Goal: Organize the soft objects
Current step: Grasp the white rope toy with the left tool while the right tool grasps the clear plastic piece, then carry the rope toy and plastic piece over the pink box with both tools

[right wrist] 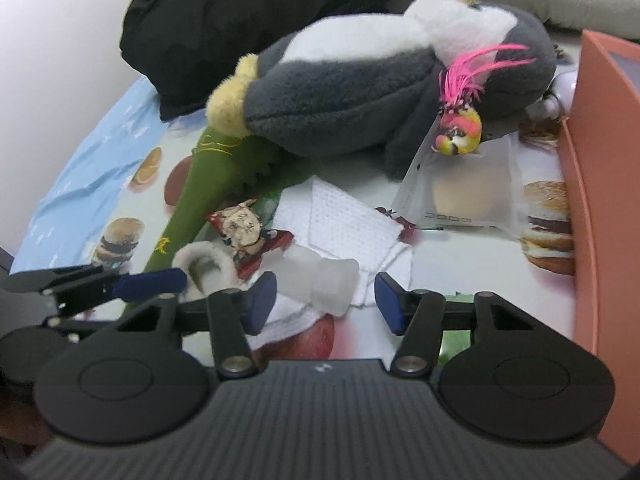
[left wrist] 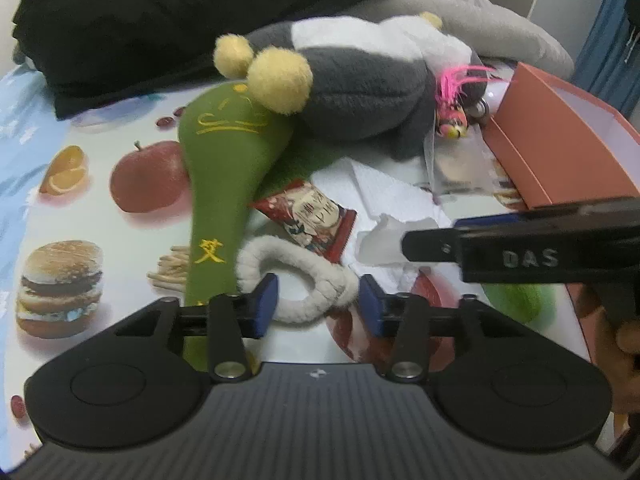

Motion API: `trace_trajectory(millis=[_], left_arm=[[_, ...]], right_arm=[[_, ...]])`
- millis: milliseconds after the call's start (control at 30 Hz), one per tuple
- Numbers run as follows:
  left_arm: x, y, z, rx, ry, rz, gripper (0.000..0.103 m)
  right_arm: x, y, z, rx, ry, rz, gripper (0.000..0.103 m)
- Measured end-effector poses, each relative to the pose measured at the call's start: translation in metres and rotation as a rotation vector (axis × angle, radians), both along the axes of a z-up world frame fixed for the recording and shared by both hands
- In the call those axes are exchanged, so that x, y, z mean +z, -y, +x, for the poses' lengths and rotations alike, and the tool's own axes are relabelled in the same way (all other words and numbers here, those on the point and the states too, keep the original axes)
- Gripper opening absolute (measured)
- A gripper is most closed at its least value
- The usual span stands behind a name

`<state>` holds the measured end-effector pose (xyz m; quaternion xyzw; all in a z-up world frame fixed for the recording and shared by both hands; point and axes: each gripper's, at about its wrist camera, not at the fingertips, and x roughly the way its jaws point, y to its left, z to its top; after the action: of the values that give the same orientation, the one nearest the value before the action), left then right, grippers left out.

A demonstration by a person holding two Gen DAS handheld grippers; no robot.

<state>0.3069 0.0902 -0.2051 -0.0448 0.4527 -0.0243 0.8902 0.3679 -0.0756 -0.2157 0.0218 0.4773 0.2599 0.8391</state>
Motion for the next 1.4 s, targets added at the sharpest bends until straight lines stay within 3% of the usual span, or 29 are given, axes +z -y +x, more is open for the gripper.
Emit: trace_trajectory(millis=[67, 167, 233, 333, 933, 1400], left_arm=[[-0.005, 0.002, 0.002, -0.010, -0.010, 0.009, 0.042], [-0.009, 0.002, 0.001, -0.010, -0.008, 0.017, 0.033], [-0.009, 0.002, 0.001, -0.005, -0.006, 0.014, 0.016], [-0.006, 0.001, 0.000, 0.003, -0.001, 0.011, 0.009], [0.053, 0.023, -0.068, 0.027, 0.089, -0.028, 0.008], [0.063, 0.051, -0.131, 0.047, 0.096, -0.063, 0.008]], right_arm=[[-0.005, -0.001, 0.004, 0.007, -0.019, 0.006, 0.040], [-0.009, -0.001, 0.008, 0.000, -0.047, 0.032, 0.033], [-0.008, -0.001, 0.008, 0.003, -0.037, 0.032, 0.027], [-0.003, 0.002, 0.005, 0.002, -0.018, 0.024, 0.020], [0.052, 0.041, -0.068, -0.075, 0.070, 0.001, 0.019], [0.063, 0.076, -0.145, -0.120, 0.076, -0.033, 0.019]])
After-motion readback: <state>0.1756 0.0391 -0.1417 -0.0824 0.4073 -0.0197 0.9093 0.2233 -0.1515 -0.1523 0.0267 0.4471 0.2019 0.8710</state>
